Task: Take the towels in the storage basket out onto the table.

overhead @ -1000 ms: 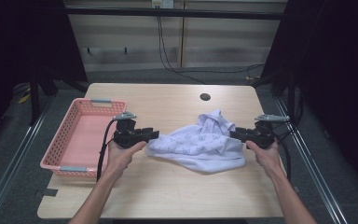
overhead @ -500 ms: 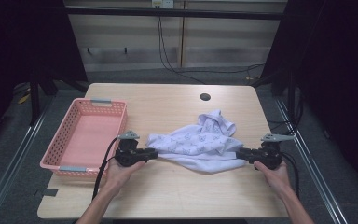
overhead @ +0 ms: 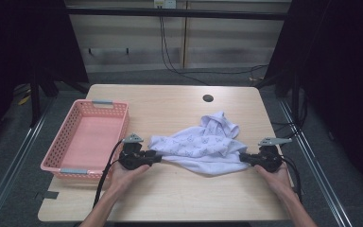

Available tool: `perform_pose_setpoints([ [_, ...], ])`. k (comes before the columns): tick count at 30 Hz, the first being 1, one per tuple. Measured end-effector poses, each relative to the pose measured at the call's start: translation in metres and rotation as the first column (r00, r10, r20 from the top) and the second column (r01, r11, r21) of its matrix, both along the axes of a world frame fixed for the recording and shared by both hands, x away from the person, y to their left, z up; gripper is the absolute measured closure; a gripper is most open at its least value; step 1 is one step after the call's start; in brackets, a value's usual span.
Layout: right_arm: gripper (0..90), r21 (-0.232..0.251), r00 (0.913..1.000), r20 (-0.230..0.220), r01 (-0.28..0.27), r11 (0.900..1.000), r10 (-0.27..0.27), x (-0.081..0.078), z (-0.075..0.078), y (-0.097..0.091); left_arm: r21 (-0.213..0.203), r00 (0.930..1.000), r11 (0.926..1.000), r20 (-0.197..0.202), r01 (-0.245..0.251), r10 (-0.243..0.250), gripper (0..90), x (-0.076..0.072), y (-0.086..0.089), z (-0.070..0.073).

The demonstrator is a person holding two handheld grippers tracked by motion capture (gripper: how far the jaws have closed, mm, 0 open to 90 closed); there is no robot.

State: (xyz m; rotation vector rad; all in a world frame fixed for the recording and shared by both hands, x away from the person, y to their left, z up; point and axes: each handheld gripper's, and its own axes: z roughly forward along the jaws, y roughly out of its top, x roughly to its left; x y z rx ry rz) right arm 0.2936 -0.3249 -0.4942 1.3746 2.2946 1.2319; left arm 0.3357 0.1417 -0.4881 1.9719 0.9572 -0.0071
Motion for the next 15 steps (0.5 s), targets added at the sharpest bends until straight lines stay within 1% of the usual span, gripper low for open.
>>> perform_pose_setpoints([
  [1, 85.7, 0.019, 0.9999, 0.005, 0.008, 0.9998, -0.009, -0.002, 0.004, -0.002, 0.006, 1.0, 1.0, 0.002, -0.005, 0.005, 56.5, 0.0, 0.001, -0.001],
  [2, 86.1, 0.036, 0.9999, 0.014, 0.008, 0.9993, -0.009, -0.003, 0.007, -0.005, 0.005, 0.9999, 0.9999, -0.004, -0.011, 0.011, 56.2, 0.001, 0.001, -0.002],
  [3, 86.6, 0.041, 0.9996, 0.022, 0.014, 0.999, -0.015, -0.005, 0.01, -0.008, 0.005, 0.9999, 0.9999, -0.008, -0.015, 0.015, 56.1, 0.002, 0.002, -0.002],
  [4, 86.9, 0.041, 0.9992, 0.028, 0.027, 0.9988, -0.029, -0.007, 0.013, -0.01, 0.004, 0.9997, 0.9997, -0.002, -0.026, 0.026, 55.5, 0.002, 0.003, -0.002],
  [5, 87.2, 0.054, 0.9992, 0.022, 0.031, 0.9981, -0.033, -0.009, 0.015, -0.013, -0.002, 0.9995, 0.9995, -0.003, -0.032, 0.032, 54.8, 0.003, 0.004, -0.001],
  [6, 87.4, 0.05, 0.9991, 0.029, 0.029, 0.9983, -0.031, -0.011, 0.016, -0.016, -0.009, 0.9993, 0.9992, -0.006, -0.038, 0.038, 54.4, 0.003, 0.005, -0.002],
  [7, 87.6, 0.054, 0.9989, 0.028, 0.036, 0.9979, -0.037, -0.012, 0.017, -0.019, -0.001, 0.9991, 0.9991, -0.003, -0.042, 0.042, 53.5, 0.004, 0.004, -0.002],
  [8, 87.6, 0.049, 0.999, 0.025, 0.035, 0.9982, -0.037, -0.014, 0.017, -0.021, 0.006, 0.9995, 0.9995, -0.005, -0.032, 0.032, 52.7, 0.004, 0.003, -0.003],
  [9, 87.6, 0.052, 0.9992, 0.021, 0.033, 0.9981, -0.035, -0.016, 0.016, -0.024, 0.011, 0.9994, 0.9994, -0.008, -0.033, 0.033, 52.3, 0.004, 0.002, -0.004],
  [11, 87.6, 0.059, 0.9993, 0.018, 0.033, 0.9977, -0.034, -0.02, 0.015, -0.028, 0.024, 0.9998, 0.9996, -0.01, -0.018, 0.018, 51.7, 0.005, -0.001, -0.008],
  [12, 87.6, 0.06, 0.9993, 0.02, 0.032, 0.9977, -0.033, -0.02, 0.014, -0.028, 0.019, 0.9998, 0.9996, -0.007, -0.02, 0.02, 50.7, 0.006, -0.003, -0.01],
  [13, 87.6, 0.059, 0.9992, 0.014, 0.035, 0.9976, -0.036, -0.021, 0.014, -0.028, 0.024, 0.9997, 0.9994, -0.005, -0.023, 0.023, 49.7, 0.007, -0.004, -0.011],
  [15, 87.5, 0.058, 0.9997, 0.006, 0.025, 0.998, -0.026, -0.02, 0.013, -0.026, 0.036, 0.9996, 0.999, 0.007, -0.026, 0.026, 48.2, 0.009, -0.005, -0.012],
])
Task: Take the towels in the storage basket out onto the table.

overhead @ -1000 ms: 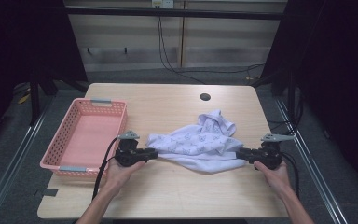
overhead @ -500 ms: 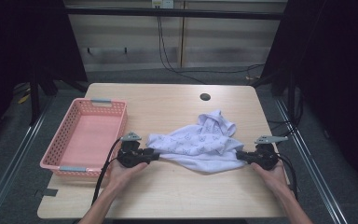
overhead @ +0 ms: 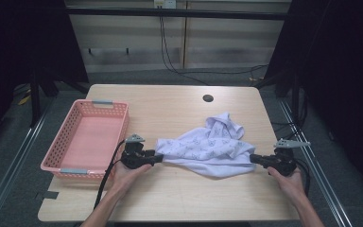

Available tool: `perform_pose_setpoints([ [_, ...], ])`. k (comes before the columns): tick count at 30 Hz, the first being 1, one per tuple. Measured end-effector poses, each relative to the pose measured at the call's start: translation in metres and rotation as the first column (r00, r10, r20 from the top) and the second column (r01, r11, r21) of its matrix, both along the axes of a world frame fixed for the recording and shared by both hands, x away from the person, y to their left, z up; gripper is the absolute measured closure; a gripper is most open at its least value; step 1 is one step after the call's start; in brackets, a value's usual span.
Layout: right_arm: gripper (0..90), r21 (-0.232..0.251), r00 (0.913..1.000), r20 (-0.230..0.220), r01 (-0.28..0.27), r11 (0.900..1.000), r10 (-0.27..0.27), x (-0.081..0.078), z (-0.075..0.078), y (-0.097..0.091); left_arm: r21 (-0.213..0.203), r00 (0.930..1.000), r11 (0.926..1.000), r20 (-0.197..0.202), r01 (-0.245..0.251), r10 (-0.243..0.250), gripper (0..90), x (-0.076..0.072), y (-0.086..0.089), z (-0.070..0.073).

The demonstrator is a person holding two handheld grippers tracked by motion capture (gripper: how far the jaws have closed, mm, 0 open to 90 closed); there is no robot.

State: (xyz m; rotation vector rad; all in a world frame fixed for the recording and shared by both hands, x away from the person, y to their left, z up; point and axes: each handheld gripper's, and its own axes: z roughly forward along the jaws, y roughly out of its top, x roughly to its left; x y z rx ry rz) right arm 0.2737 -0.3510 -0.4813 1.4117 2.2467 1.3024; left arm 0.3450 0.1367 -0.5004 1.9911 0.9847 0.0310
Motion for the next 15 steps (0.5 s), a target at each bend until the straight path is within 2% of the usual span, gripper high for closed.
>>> perform_pose_setpoints([
  [2, 87.5, -0.002, 1.0, 0.0, -0.009, 1.0, 0.009, 0.001, -0.001, 0.002, -0.012, 0.9999, 0.9999, -0.015, -0.009, 0.008, 47.7, 0.004, 0.001, -0.002],
  [3, 87.5, -0.004, 1.0, -0.005, -0.008, 1.0, 0.008, 0.002, -0.002, 0.003, -0.014, 0.9998, 0.9999, -0.017, -0.008, 0.008, 50.3, 0.004, 0.0, -0.003],
  [6, 87.6, -0.001, 0.9999, -0.003, -0.012, 0.9999, 0.012, 0.004, -0.001, 0.004, 0.022, 0.9996, 0.9994, -0.016, 0.025, -0.025, 70.1, 0.004, -0.002, -0.005],
  [8, 87.5, 0.007, 0.9998, -0.004, -0.018, 0.9998, 0.018, 0.004, 0.0, 0.006, 0.011, 0.9989, 0.9988, 0.007, 0.047, -0.047, 82.5, 0.001, -0.004, -0.002],
  [9, 87.5, 0.004, 0.9998, 0.0, -0.02, 0.9998, 0.02, 0.004, 0.0, 0.007, -0.005, 0.9994, 0.9994, 0.012, 0.034, -0.034, 85.2, -0.001, -0.003, 0.002],
  [10, 87.6, 0.006, 0.9998, 0.002, -0.02, 0.9998, 0.02, 0.004, 0.001, 0.007, -0.023, 0.9988, 0.9987, 0.017, 0.046, -0.045, 85.7, -0.002, -0.002, 0.005],
  [12, 87.5, 0.013, 0.9997, 0.01, -0.021, 0.9997, 0.021, 0.003, 0.003, 0.007, -0.025, 0.9982, 0.9987, 0.042, 0.044, -0.043, 85.8, -0.005, 0.001, 0.011],
  [14, 87.5, 0.022, 0.9997, 0.022, -0.013, 0.9997, 0.013, 0.002, 0.006, 0.004, -0.058, 0.9977, 0.9973, 0.054, 0.044, -0.041, 85.8, -0.008, 0.004, 0.019],
  [15, 87.6, 0.032, 0.9996, 0.029, -0.007, 0.9995, 0.007, 0.002, 0.009, 0.003, -0.056, 0.9973, 0.9974, 0.061, 0.045, -0.042, 85.9, -0.008, 0.005, 0.021],
])
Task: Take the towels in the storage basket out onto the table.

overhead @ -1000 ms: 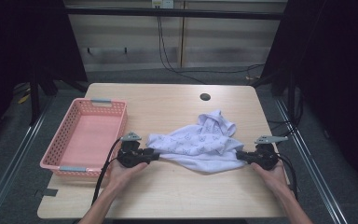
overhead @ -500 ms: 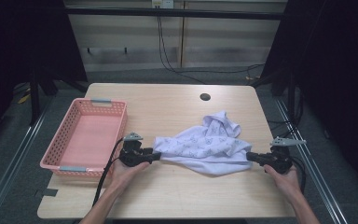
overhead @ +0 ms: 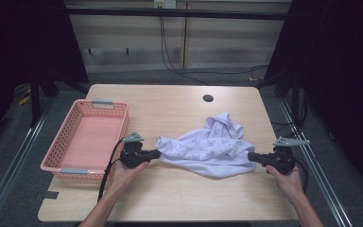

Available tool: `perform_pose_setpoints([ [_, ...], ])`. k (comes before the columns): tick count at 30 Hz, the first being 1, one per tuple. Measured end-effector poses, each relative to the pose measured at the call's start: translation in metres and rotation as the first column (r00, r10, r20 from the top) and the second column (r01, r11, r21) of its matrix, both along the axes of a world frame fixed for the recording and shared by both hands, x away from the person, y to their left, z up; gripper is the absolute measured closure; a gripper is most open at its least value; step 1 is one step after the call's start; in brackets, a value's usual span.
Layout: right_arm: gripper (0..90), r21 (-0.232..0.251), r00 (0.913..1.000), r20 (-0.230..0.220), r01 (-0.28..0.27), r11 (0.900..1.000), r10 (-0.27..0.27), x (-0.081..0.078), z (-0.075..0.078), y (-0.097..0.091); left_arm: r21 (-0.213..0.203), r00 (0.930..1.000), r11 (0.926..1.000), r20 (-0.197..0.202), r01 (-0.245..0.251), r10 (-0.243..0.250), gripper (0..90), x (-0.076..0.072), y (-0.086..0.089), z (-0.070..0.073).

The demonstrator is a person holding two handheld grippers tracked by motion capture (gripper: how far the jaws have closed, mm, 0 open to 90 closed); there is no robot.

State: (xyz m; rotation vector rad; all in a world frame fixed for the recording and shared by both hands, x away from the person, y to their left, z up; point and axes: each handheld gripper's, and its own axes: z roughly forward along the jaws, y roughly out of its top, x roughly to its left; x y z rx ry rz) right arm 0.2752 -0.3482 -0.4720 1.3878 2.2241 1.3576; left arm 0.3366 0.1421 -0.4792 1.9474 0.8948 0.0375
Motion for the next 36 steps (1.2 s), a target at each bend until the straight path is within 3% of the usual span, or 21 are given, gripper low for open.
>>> perform_pose_setpoints([
  [7, 87.6, 0.026, 0.9991, 0.041, 0.013, 0.9996, -0.015, 0.002, 0.013, -0.004, -0.045, 0.998, 0.999, 0.063, 0.002, 0.001, 86.6, -0.004, 0.003, 0.027],
  [13, 87.6, 0.041, 0.9972, 0.073, 0.016, 0.999, -0.019, 0.005, 0.025, -0.004, -0.062, 0.9985, 0.9975, 0.045, 0.033, -0.031, 87.6, -0.001, 0.005, 0.035],
  [18, 87.6, 0.047, 0.9963, 0.082, 0.022, 0.9987, -0.026, 0.006, 0.032, -0.007, -0.082, 0.9986, 0.9963, 0.05, 0.024, -0.019, 87.7, -0.001, 0.009, 0.044],
  [21, 87.6, 0.054, 0.9951, 0.093, 0.026, 0.9982, -0.031, 0.006, 0.036, -0.008, -0.136, 0.9982, 0.9906, 0.06, 0.011, -0.003, 88.5, 0.0, 0.016, 0.054],
  [23, 87.6, 0.056, 0.9948, 0.098, 0.024, 0.9982, -0.029, 0.007, 0.039, -0.009, -0.114, 0.9973, 0.9934, 0.074, 0.009, 0.0, 88.7, 0.0, 0.018, 0.059],
  [25, 87.7, 0.057, 0.9945, 0.1, 0.024, 0.9981, -0.03, 0.008, 0.043, -0.008, -0.139, 0.9971, 0.9903, 0.076, 0.008, 0.003, 88.9, 0.0, 0.018, 0.064],
  [26, 87.7, 0.06, 0.9937, 0.108, 0.023, 0.9979, -0.03, 0.009, 0.045, -0.009, -0.13, 0.9967, 0.9914, 0.081, 0.014, -0.003, 89.0, 0.001, 0.018, 0.067],
  [28, 87.8, 0.066, 0.993, 0.114, 0.024, 0.9975, -0.031, 0.011, 0.052, -0.009, -0.123, 0.9957, 0.9923, 0.093, 0.01, 0.001, 89.0, 0.001, 0.017, 0.072],
  [31, 87.9, 0.075, 0.9888, 0.145, 0.024, 0.9969, -0.035, 0.013, 0.071, -0.01, -0.161, 0.9926, 0.987, 0.12, 0.001, 0.018, 89.0, 0.003, 0.02, 0.088],
  [36, 88.0, 0.109, 0.9747, 0.22, 0.016, 0.9939, -0.039, 0.005, 0.111, -0.013, -0.2, 0.9846, 0.9796, 0.174, 0.017, 0.018, 89.0, -0.009, 0.028, 0.12],
])
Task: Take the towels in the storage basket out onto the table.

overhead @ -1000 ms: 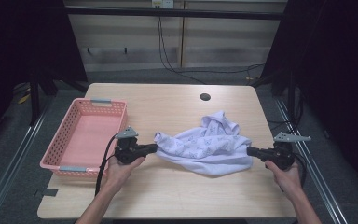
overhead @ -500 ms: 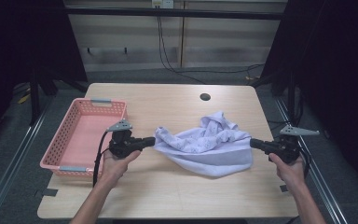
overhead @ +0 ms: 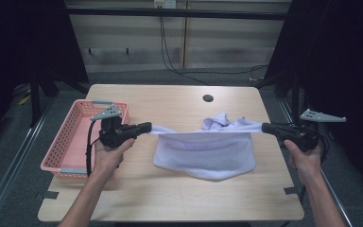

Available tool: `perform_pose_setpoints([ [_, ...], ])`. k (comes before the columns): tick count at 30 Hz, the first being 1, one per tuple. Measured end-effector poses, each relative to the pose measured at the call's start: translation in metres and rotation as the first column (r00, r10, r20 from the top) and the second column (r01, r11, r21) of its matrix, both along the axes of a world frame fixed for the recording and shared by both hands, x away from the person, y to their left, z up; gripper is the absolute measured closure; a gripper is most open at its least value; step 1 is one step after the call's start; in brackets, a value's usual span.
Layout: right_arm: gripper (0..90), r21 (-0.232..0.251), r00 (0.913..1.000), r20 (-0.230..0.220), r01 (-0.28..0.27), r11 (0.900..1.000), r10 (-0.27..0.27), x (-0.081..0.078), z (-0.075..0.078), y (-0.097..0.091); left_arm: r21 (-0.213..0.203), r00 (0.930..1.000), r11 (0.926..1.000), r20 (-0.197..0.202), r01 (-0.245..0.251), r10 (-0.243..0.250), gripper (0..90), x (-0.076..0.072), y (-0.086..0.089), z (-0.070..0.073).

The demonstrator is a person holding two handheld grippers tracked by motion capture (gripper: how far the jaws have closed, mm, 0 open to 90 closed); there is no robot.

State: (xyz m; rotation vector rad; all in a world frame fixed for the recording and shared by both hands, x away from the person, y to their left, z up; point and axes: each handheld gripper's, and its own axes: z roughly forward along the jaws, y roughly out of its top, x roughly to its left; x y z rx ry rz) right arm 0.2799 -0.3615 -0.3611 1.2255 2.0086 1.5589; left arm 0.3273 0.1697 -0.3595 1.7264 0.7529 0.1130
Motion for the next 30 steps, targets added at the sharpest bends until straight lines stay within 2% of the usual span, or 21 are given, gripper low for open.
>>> perform_pose_setpoints([
  [2, 88.0, 0.005, 0.9995, 0.029, -0.012, 0.9999, 0.012, -0.009, 0.014, 0.0, -0.021, 0.9997, 0.9997, 0.017, 0.015, -0.015, 89.0, -0.009, 0.004, 0.011],
  [4, 88.1, -0.003, 0.9985, 0.051, -0.02, 0.9998, 0.02, -0.022, 0.025, 0.001, -0.017, 0.9996, 0.9996, 0.02, 0.02, -0.02, 89.1, -0.022, 0.007, 0.014],
  [6, 88.1, -0.008, 0.9976, 0.06, -0.034, 0.9994, 0.034, -0.039, 0.029, 0.003, -0.012, 0.9993, 0.9993, 0.015, 0.035, -0.034, 89.1, -0.037, 0.01, 0.006],
  [7, 88.1, -0.017, 0.9975, 0.059, -0.038, 0.9992, 0.039, -0.049, 0.027, 0.005, -0.021, 0.999, 0.9988, -0.006, 0.045, -0.045, 89.0, -0.044, 0.011, -0.002],
  [9, 88.1, -0.02, 0.9981, 0.035, -0.051, 0.9985, 0.052, -0.069, 0.016, 0.007, -0.001, 0.9977, 0.9981, -0.03, 0.061, -0.061, 89.0, -0.057, 0.012, -0.019],
  [13, 88.1, -0.018, 0.9969, -0.052, -0.06, 0.998, 0.059, -0.105, -0.026, 0.009, 0.006, 0.9921, 0.9957, -0.086, 0.093, -0.092, 89.0, -0.081, 0.016, -0.055],
  [16, 88.2, -0.01, 0.9932, -0.105, -0.053, 0.9985, 0.052, -0.134, -0.054, 0.01, 0.03, 0.9868, 0.9912, -0.103, 0.129, -0.125, 89.0, -0.107, 0.017, -0.066],
  [17, 88.2, -0.023, 0.994, -0.099, -0.049, 0.9985, 0.047, -0.144, -0.058, 0.011, 0.039, 0.9843, 0.9884, -0.104, 0.147, -0.142, 89.0, -0.117, 0.018, -0.067],
  [18, 88.1, -0.015, 0.9935, -0.101, -0.055, 0.9984, 0.053, -0.155, -0.06, 0.011, 0.057, 0.9816, 0.9842, -0.102, 0.168, -0.162, 89.0, -0.127, 0.02, -0.065],
  [20, 87.8, -0.026, 0.9906, -0.117, -0.074, 0.9969, 0.07, -0.176, -0.056, 0.013, 0.026, 0.9781, 0.9818, -0.096, 0.188, -0.185, 88.8, -0.148, 0.025, -0.062],
  [21, 87.0, -0.018, 0.9899, -0.115, -0.085, 0.9962, 0.082, -0.186, -0.054, 0.013, 0.025, 0.9755, 0.9792, -0.096, 0.201, -0.198, 88.4, -0.156, 0.027, -0.062],
  [22, 86.0, -0.002, 0.9895, -0.11, -0.095, 0.9955, 0.094, -0.194, -0.052, 0.014, 0.032, 0.9764, 0.9788, -0.083, 0.202, -0.199, 87.3, -0.163, 0.029, -0.061],
  [23, 83.7, 0.007, 0.9893, -0.105, -0.101, 0.9948, 0.102, -0.2, -0.052, 0.015, 0.021, 0.9758, 0.9791, -0.088, 0.202, -0.2, 84.4, -0.168, 0.029, -0.062],
  [24, 79.4, 0.0, 0.9885, -0.106, -0.109, 0.994, 0.108, -0.203, -0.051, 0.016, 0.018, 0.9732, 0.977, -0.094, 0.213, -0.21, 81.9, -0.169, 0.03, -0.063],
  [26, 71.5, -0.024, 0.9927, -0.085, -0.087, 0.9959, 0.085, -0.2, -0.049, 0.016, 0.049, 0.975, 0.9759, -0.077, 0.213, -0.209, 74.3, -0.163, 0.028, -0.063],
  [27, 68.1, -0.011, 0.9936, -0.083, -0.078, 0.9969, 0.076, -0.194, -0.05, 0.015, 0.062, 0.9761, 0.9761, -0.077, 0.208, -0.203, 71.8, -0.156, 0.027, -0.064],
  [28, 66.3, -0.008, 0.9948, -0.075, -0.07, 0.9975, 0.07, -0.187, -0.052, 0.015, 0.048, 0.9763, 0.9781, -0.088, 0.202, -0.198, 71.2, -0.148, 0.026, -0.067],
  [29, 63.8, -0.011, 0.9948, -0.083, -0.061, 0.9981, 0.06, -0.178, -0.055, 0.015, 0.052, 0.9768, 0.9793, -0.099, 0.196, -0.19, 69.3, -0.138, 0.024, -0.069],
  [30, 63.4, -0.035, 0.9951, -0.087, -0.05, 0.9981, 0.047, -0.167, -0.059, 0.016, 0.068, 0.9804, 0.9816, -0.097, 0.179, -0.172, 68.6, -0.129, 0.021, -0.072],
])
